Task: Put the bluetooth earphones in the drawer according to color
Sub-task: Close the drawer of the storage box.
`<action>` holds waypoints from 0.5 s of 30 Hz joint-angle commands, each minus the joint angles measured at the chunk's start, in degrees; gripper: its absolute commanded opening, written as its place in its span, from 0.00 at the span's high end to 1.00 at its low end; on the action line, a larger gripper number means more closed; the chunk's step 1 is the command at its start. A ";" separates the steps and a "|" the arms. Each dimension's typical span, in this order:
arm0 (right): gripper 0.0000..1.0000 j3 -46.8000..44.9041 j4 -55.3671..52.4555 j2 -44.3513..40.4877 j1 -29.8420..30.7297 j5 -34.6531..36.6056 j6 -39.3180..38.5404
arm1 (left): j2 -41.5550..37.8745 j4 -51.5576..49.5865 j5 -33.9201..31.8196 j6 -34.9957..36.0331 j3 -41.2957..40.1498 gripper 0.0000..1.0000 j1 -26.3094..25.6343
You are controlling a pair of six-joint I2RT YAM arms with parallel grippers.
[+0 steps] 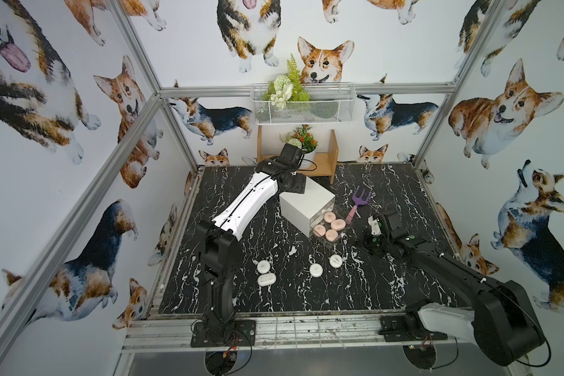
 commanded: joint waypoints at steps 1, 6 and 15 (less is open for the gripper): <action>1.00 -0.40 4.55 0.83 -0.06 -1.50 1.34 | 2.74 -0.51 0.73 1.96 2.81 0.24 0.34; 1.00 -1.27 6.75 2.17 -0.07 -2.24 2.01 | 7.76 -1.21 0.45 2.95 6.41 0.24 0.89; 1.00 -1.82 10.75 5.09 -0.07 -3.37 3.42 | 14.34 -2.17 1.67 4.44 10.95 0.23 1.93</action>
